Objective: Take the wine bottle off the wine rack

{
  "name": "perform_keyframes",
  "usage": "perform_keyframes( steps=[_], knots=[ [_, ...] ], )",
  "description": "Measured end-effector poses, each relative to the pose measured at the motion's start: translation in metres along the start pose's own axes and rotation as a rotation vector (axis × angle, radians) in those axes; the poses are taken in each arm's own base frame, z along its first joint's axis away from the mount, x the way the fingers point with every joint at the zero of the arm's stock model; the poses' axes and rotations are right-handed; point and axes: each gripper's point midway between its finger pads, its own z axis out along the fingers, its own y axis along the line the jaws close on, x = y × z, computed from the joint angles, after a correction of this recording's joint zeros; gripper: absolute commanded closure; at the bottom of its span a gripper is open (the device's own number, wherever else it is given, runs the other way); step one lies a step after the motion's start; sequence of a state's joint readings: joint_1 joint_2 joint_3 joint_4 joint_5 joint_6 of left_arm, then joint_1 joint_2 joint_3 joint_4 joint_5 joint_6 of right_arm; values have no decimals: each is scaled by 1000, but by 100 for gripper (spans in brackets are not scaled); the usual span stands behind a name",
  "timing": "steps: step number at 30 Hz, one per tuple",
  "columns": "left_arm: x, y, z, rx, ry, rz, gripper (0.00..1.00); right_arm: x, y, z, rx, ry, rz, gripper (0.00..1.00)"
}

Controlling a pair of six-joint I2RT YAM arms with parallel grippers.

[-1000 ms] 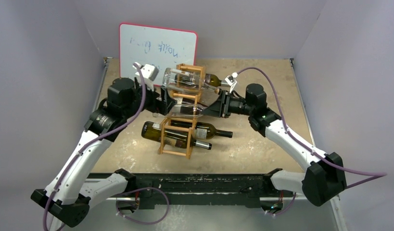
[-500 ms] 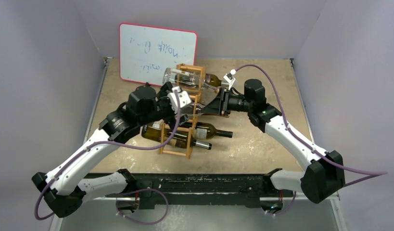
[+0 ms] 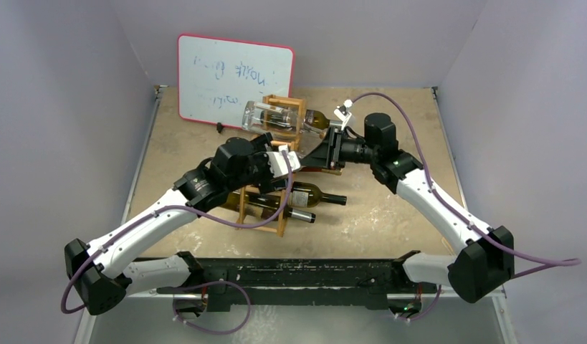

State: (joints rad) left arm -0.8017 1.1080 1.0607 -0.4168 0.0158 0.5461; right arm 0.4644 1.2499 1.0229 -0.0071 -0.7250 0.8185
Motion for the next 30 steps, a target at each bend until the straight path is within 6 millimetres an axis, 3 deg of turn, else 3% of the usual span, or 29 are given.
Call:
perform_keyframes(
  steps=[9, 13, 17, 23, 30],
  knots=[
    [3, 7, 9, -103, -76, 56, 58, -10, 3, -1, 15, -37, -36, 97],
    [-1, 10, 7, -148, -137, 45, 76, -17, 6, -1, 14, -59, -63, 60],
    [-3, 13, 3, -184, -169, 31, 100, -21, 8, -1, 22, -75, -89, 33],
    [3, 18, 2, -225, -157, -35, 100, -36, 1, -1, 69, -150, -103, 2],
    [6, 27, 1, -283, -143, -122, 100, -56, 31, -19, -7, -324, -173, 4]
  ],
)
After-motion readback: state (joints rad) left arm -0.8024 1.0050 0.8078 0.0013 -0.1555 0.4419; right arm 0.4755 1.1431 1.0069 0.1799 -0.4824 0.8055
